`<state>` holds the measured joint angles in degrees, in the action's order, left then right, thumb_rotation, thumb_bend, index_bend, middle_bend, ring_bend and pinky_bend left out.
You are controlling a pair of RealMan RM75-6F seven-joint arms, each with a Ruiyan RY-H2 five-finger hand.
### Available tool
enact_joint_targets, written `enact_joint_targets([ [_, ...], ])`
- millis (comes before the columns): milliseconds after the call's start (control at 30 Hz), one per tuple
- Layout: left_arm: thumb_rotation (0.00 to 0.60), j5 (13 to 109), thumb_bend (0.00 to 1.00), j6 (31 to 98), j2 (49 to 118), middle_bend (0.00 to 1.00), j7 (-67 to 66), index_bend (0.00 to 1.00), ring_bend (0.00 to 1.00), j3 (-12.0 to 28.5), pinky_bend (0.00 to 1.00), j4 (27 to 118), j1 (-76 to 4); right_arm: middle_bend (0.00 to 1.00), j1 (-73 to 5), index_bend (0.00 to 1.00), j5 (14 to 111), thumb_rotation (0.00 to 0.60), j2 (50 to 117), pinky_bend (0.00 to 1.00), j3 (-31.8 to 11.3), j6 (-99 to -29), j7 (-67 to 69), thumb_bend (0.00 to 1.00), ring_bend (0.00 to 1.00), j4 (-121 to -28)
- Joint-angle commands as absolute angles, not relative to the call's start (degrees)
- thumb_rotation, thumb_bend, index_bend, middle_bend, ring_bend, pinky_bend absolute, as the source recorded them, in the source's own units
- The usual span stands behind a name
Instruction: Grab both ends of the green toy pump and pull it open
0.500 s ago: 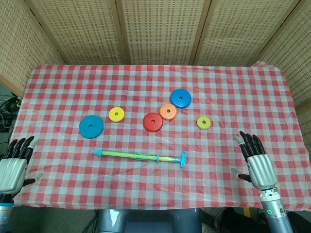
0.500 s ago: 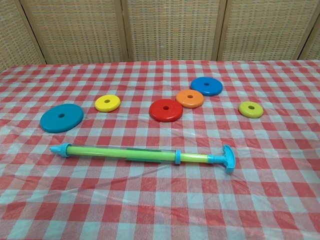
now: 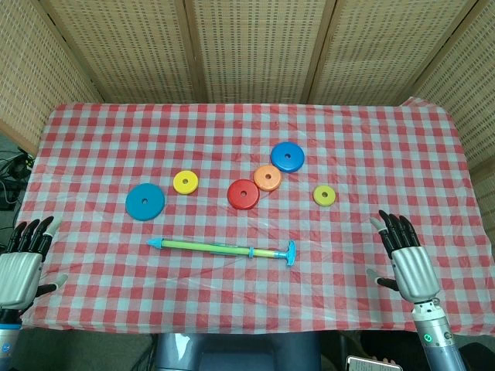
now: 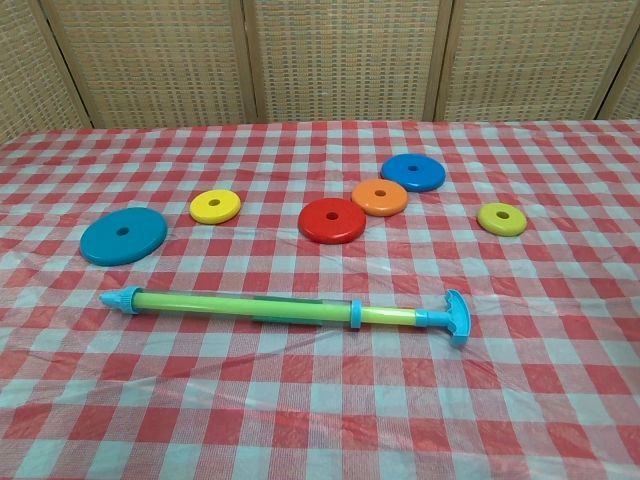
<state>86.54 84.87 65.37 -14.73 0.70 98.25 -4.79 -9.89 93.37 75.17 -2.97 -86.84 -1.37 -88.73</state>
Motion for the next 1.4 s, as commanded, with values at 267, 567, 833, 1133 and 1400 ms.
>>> enact_joint_targets([
  [267,0.6,86.5,0.05,84.7,65.7,0.0,-15.9,0.0,0.0,0.6,0.0,98.6,-4.8,0.0,-9.9,0.0,92.9,0.6,75.2,0.0,-2.9,-86.3,-1.2,0.12,0.0,-88.5],
  [567,0.6,86.1,0.05,85.1,65.5,0.0,-15.5,0.0,0.0,1.0,0.0,98.6,-4.7,0.0,-11.1,0.0,93.3,0.6,75.8,0.0,-3.4,-85.4,-0.4,0.12,0.0,-88.9],
  [833,0.6,84.7,0.05,85.1,66.2,0.0,-15.3,0.0,0.0,2.0,0.0,97.8,-4.9,0.18,-17.5,0.07,91.9,0.6,79.4,0.12,-7.1,-78.4,-4.2,0.12,0.13,-91.7],
  [1133,0.6,83.3,0.05,84.6,66.6,0.0,-13.7,0.0,0.0,2.8,0.0,96.6,-5.3,0.48,-24.0,0.16,86.2,0.6,85.5,0.35,-11.0,-71.1,-13.6,0.13,0.45,-96.8],
  [1400,0.6,81.9,0.05,82.6,67.2,0.0,-13.0,0.0,0.0,3.0,0.0,95.4,-6.0,0.81,-28.4,0.29,77.8,0.6,93.4,0.61,-13.1,-66.7,-23.7,0.15,0.79,-96.6],
])
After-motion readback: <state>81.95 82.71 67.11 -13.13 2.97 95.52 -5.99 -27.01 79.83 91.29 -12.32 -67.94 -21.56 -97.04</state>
